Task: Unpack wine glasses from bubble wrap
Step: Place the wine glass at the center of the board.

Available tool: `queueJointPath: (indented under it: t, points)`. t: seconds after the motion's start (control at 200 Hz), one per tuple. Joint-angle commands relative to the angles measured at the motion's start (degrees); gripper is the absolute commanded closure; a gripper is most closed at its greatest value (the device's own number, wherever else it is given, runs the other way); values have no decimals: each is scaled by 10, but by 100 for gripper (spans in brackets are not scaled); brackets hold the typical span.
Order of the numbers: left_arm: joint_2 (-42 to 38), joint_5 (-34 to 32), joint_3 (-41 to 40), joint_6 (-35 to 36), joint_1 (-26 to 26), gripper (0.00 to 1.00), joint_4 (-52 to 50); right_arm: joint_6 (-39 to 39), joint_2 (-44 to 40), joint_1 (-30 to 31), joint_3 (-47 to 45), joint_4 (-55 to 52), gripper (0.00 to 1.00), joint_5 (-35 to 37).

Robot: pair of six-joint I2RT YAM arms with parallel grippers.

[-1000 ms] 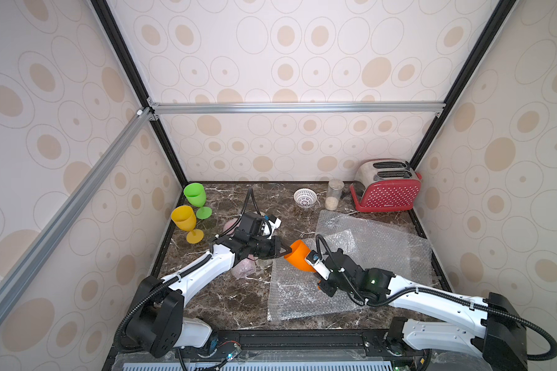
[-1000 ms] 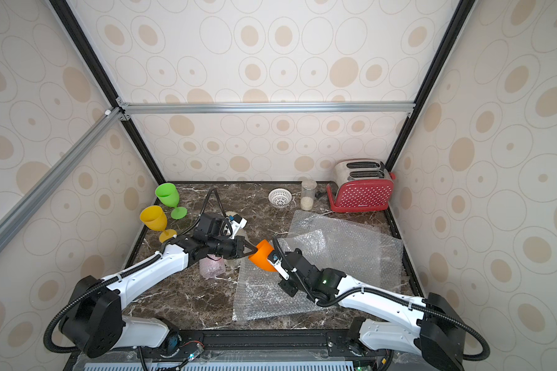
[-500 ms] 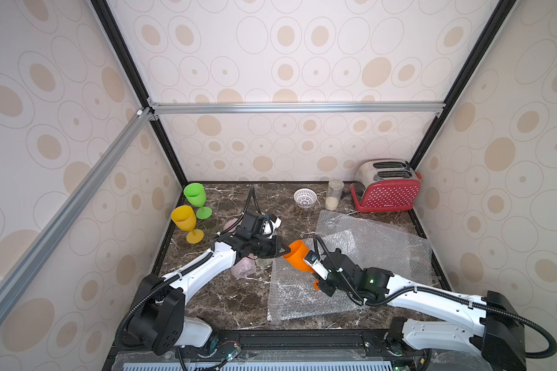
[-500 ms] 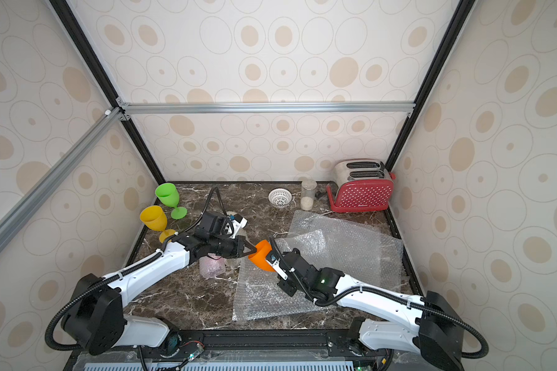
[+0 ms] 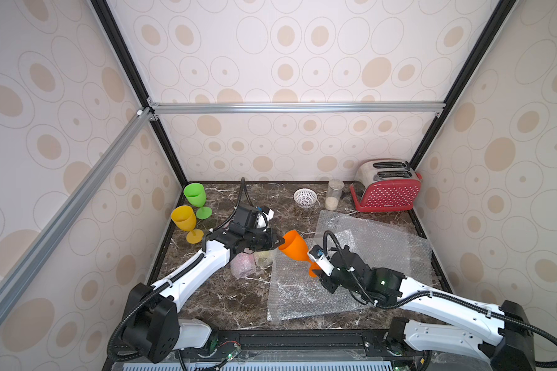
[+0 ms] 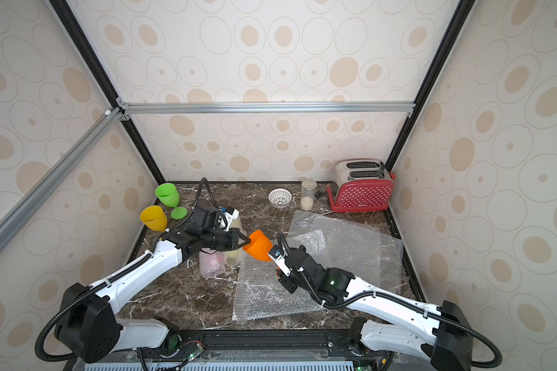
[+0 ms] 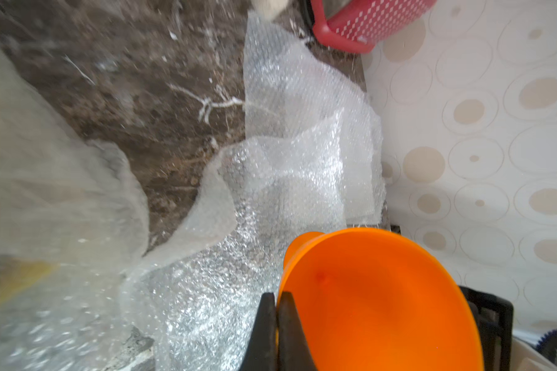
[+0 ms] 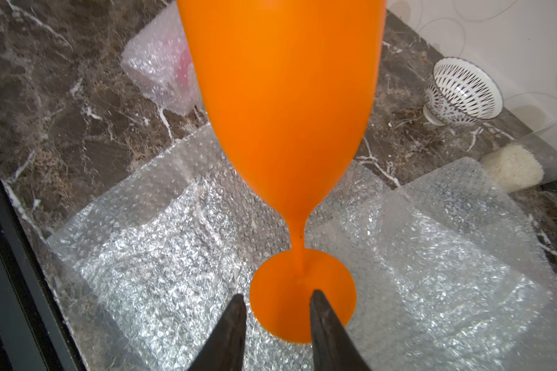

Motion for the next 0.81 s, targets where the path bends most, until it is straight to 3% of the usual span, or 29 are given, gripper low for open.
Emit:
queueJointPath:
  t: [0.0,0.235,0.515,0.8]
  points:
    - [-26,-51,59,25,27,100,-55,17,-11,-5,23,-10,64,10]
    - [-24,-181,175,64,98,100,-164,51,-11,-66,36,-21,65,-52]
    - [14,-329,285,83,171,100,-183,54,22,-94,43,-18,65,-74]
    - [121,-408,368,126,220,100,-187,70,59,-116,54,-11,65,-98]
